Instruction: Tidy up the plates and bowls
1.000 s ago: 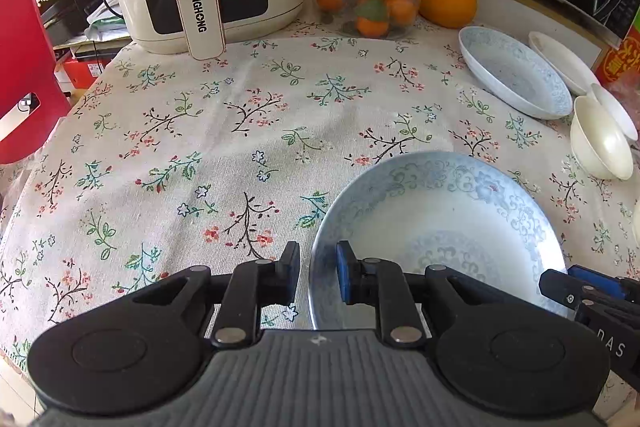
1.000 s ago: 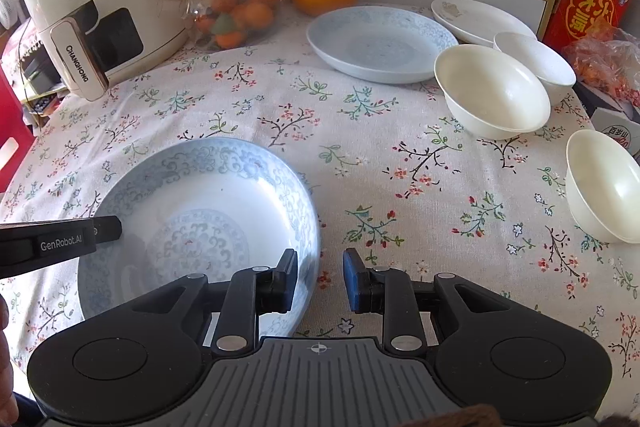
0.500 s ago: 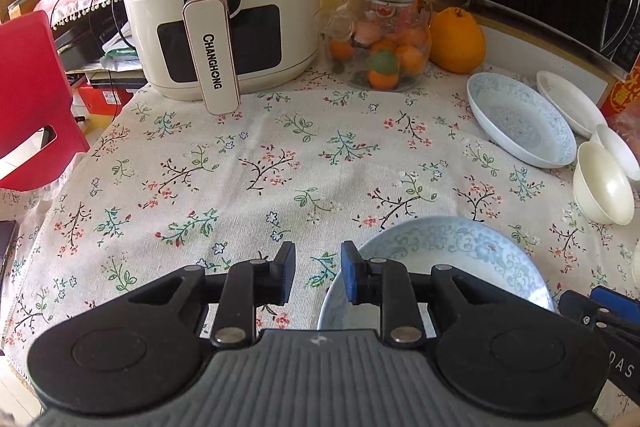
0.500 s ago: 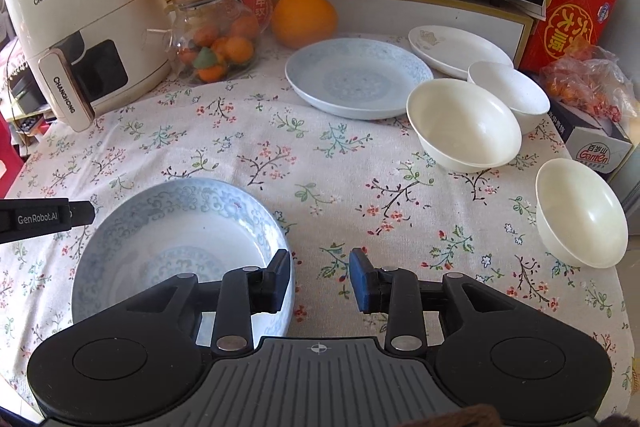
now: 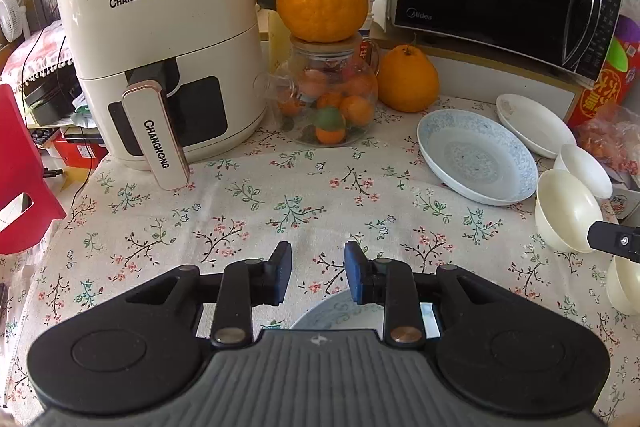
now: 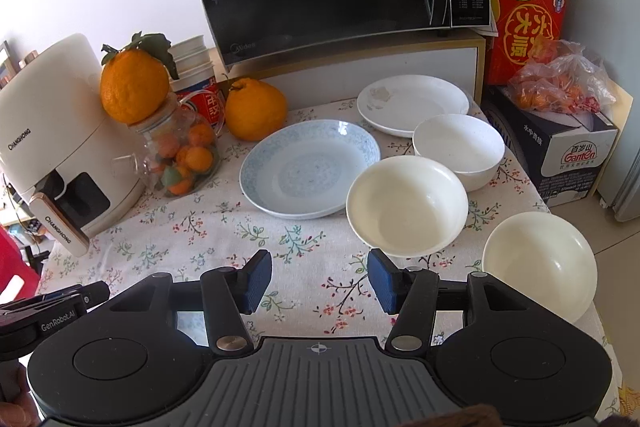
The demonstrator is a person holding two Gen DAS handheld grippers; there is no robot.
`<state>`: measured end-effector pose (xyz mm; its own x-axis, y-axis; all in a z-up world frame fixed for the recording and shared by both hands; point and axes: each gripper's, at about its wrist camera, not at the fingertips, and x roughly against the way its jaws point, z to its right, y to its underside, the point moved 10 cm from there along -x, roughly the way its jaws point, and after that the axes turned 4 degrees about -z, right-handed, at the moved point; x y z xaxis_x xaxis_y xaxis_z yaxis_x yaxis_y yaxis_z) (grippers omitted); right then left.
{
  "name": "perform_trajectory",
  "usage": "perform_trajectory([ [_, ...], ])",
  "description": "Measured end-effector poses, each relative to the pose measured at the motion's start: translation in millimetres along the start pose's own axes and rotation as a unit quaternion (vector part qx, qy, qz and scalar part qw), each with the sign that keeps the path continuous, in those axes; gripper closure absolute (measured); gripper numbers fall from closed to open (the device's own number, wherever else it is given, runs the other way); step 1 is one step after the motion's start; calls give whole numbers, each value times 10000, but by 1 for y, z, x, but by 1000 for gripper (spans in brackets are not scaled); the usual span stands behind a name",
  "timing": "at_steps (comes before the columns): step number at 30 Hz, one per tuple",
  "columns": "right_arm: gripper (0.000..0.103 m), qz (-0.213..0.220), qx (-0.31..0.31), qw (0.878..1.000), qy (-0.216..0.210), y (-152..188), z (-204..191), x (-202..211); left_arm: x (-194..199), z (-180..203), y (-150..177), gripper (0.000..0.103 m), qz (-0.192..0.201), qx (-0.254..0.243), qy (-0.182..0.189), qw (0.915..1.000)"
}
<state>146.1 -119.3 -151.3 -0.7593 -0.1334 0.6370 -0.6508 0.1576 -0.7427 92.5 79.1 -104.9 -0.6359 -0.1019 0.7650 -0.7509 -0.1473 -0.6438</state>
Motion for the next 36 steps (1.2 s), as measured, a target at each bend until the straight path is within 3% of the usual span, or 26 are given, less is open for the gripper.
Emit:
perform_trajectory([
  [9,44,99,-87,9999,91,-34,12,-11,-17,26,-31,54,88,-133,-31,9999],
  [12,43,143,-12,9996,230,-45,16,-19,-24,33,-42,38,155,-192,-91,9997],
  [17,42,174,27,9976,674,-62,36,-33,-39,43,-53,33,141,-330,-134,9993],
  [22,36,-105,-312,9983,491,-67,49,-45,-56,56,-57,24,-118,-345,139,9992],
  [26,33,-93,-259,9980,570,-76,56,-54,-75,59,-64,23,-400,12,428,9983],
  [31,33,-308,-729,9968,-137,-91,54,-76,-90,63,-78,18,-400,308,606,9969],
  [36,33,-326,-631,9972,-247,-107,43,-100,-112,71,-83,15,-477,337,729,9956],
])
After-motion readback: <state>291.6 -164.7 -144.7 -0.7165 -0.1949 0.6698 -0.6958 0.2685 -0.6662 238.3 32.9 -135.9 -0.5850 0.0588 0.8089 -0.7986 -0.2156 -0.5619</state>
